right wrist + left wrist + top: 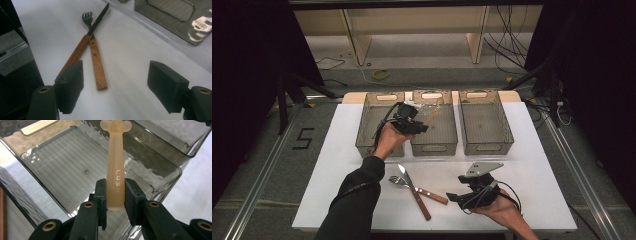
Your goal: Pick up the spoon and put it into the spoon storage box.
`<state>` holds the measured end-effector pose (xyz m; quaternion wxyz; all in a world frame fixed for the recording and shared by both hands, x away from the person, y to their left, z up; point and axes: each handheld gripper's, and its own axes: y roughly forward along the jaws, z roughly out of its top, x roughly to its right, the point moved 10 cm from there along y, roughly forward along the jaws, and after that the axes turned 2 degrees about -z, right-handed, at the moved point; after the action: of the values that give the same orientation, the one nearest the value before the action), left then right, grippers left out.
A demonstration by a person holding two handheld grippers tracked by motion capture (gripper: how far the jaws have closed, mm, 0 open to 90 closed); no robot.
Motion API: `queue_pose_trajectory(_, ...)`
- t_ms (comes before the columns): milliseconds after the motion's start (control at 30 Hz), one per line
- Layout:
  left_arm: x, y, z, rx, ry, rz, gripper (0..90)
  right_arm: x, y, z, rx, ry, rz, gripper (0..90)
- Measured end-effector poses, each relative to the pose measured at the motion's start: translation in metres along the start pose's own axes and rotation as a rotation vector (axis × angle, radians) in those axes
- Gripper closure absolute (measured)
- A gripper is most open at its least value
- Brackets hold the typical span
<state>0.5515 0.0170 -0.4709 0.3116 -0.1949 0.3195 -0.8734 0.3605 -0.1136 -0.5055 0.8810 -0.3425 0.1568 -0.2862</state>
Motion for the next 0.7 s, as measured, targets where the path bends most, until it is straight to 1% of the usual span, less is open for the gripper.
queue_pose_trajectory(167,-0.002,0.004,-0.004,-0.015,-0.021,0.003,72.5,0.000,0.000,0.000,-0.002,0.001,0.002,30.0)
queue_pose_trajectory(367,-0.002,0.010,-0.010,-0.044,-0.036,-0.009,72.1,0.000,0.000,0.000,-0.001,-0.001,0.001,30.0)
queue_pose_trajectory(433,-0.002,0.012,-0.012,-0.050,-0.042,-0.007,71.9,0.000,0.000,0.000,-0.003,0.001,0.001,30.0)
queue_pose_trajectory(567,-0.002,0.014,-0.015,-0.062,-0.058,-0.015,69.7,0.000,0.000,0.000,-0.002,-0.001,0.001,30.0)
queue_pose_trajectory(600,-0.001,0.014,-0.015,-0.064,-0.062,-0.026,68.0,0.000,0.000,0.000,-0.002,-0.001,0.002,30.0)
queue_pose_trajectory(633,-0.001,0.013,-0.015,-0.068,-0.062,-0.034,62.8,0.000,0.000,0.000,-0.002,-0.001,0.002,30.0)
queue_pose_trajectory(700,-0.002,0.009,-0.011,-0.041,-0.083,-0.027,50.1,0.000,0.000,0.000,-0.003,0.002,0.002,30.0)
